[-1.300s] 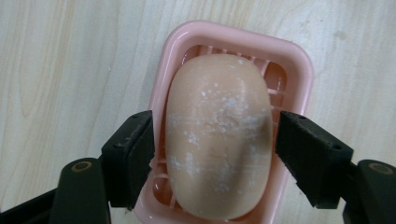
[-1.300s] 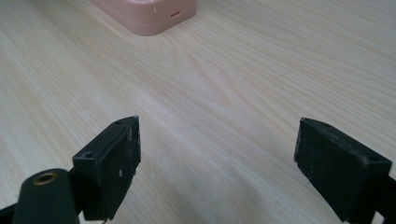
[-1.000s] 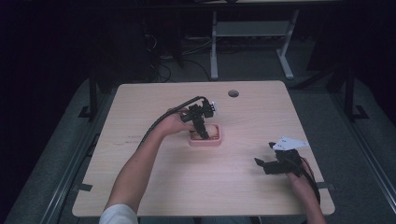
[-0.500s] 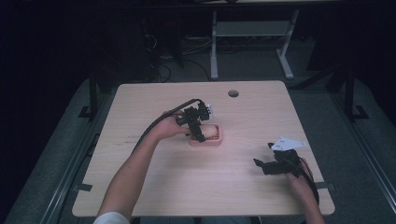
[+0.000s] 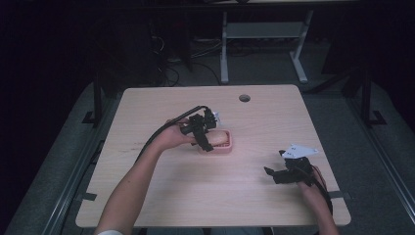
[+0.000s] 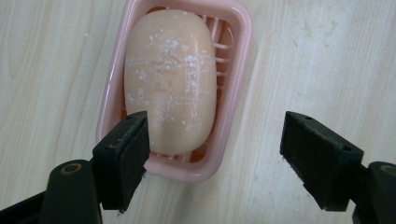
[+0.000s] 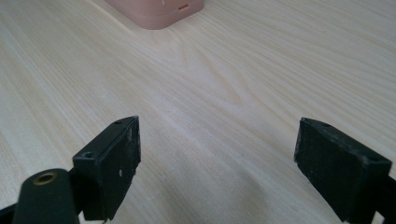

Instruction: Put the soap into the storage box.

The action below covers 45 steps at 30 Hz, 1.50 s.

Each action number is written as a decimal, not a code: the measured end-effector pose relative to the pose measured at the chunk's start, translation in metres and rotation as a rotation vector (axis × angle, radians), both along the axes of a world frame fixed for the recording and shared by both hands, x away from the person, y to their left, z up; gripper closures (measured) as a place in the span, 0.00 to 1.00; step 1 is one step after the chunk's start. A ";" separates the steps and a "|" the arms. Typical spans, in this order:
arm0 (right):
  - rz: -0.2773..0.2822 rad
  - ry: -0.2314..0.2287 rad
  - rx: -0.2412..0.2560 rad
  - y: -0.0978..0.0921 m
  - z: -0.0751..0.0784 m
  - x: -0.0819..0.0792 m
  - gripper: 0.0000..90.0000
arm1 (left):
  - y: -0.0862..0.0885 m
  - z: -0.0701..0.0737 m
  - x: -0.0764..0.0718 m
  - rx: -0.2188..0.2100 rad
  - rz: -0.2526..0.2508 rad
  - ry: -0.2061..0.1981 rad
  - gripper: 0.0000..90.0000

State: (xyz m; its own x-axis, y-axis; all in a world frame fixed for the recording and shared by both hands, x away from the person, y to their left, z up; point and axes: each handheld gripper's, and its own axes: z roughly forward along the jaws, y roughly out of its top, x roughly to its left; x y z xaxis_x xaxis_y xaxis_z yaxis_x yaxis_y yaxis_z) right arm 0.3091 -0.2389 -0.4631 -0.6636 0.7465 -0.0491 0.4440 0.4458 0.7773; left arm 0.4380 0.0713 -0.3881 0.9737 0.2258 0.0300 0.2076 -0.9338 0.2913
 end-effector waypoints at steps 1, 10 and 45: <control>0.002 -0.002 -0.002 0.000 0.000 0.000 0.15 | 0.001 0.001 -0.001 -0.003 -0.001 0.000 0.27; 0.005 0.003 -0.010 0.002 0.000 0.000 0.15 | 0.014 0.002 -0.011 -0.019 0.017 -0.008 0.27; -0.006 0.005 -0.008 0.006 -0.001 0.002 0.15 | 0.039 -0.007 -0.040 -0.042 0.050 -0.007 0.26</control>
